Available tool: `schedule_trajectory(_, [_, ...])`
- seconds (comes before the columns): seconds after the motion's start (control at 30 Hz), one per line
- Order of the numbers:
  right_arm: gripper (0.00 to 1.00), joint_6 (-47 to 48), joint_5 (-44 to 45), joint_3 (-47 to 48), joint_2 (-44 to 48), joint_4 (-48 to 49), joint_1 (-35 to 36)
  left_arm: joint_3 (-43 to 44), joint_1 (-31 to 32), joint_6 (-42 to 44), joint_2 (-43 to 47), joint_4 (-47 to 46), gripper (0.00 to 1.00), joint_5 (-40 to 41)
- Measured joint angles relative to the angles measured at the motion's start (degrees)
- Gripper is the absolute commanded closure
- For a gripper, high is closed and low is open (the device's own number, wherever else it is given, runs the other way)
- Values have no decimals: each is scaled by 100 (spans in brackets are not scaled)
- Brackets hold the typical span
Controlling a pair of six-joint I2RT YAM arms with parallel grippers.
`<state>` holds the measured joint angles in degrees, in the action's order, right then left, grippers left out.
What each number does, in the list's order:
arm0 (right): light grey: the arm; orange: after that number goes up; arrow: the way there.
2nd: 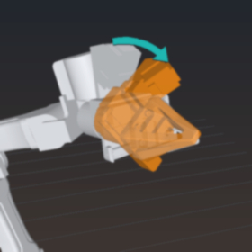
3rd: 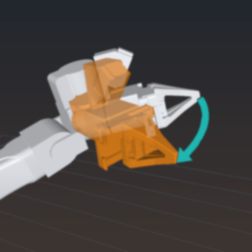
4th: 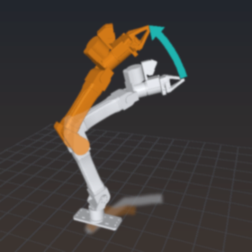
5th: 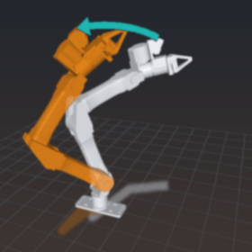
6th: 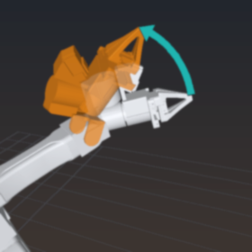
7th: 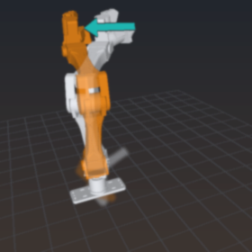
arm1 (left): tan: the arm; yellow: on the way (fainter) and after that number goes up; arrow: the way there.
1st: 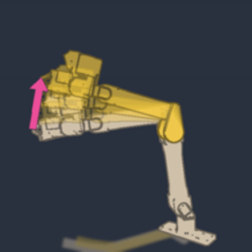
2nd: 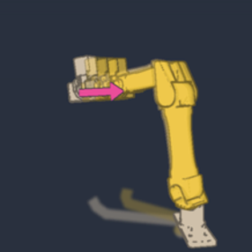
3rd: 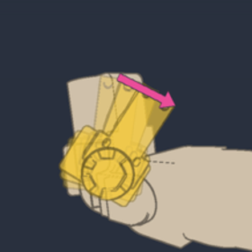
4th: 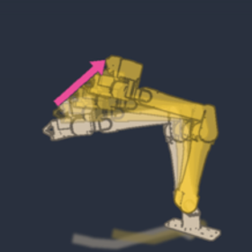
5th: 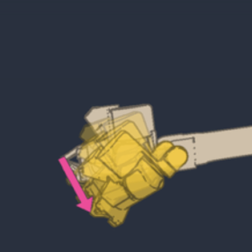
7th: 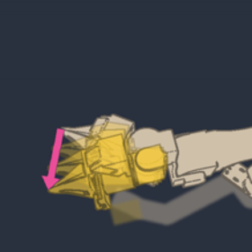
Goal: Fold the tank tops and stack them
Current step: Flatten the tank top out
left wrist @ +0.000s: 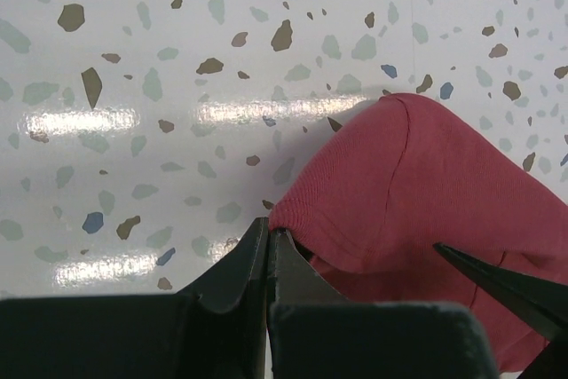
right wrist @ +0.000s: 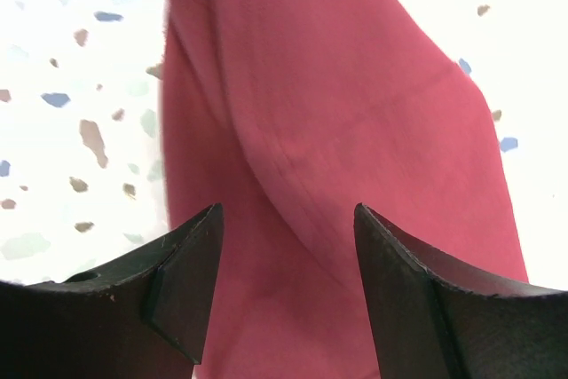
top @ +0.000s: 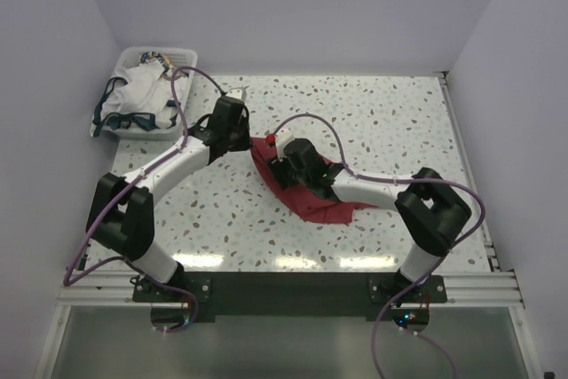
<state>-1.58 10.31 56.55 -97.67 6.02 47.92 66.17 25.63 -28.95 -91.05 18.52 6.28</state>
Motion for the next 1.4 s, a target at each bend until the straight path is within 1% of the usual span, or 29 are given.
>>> schedule_trajectory(0.2, [38, 308, 72, 474, -516, 140, 251, 31, 0, 0, 0, 4, 100, -17])
schedule_trajectory(0.27, [44, 361, 111, 518, -625, 149, 293, 42, 0, 0, 4, 11, 100, -17])
schedule_trajectory(0.37, [48, 428, 262, 525, -726, 142, 310, 59, 0, 0, 22, 44, 100, -20])
schedule_trajectory(0.63, [49, 531, 564, 525, -734, 221, 302, 59, 0, 2, 105, 48, 100, -15])
schedule_trajectory(1.4, [49, 529, 520, 522, -566, 433, 153, 59, 0, 4, 140, 87, 100, -15])
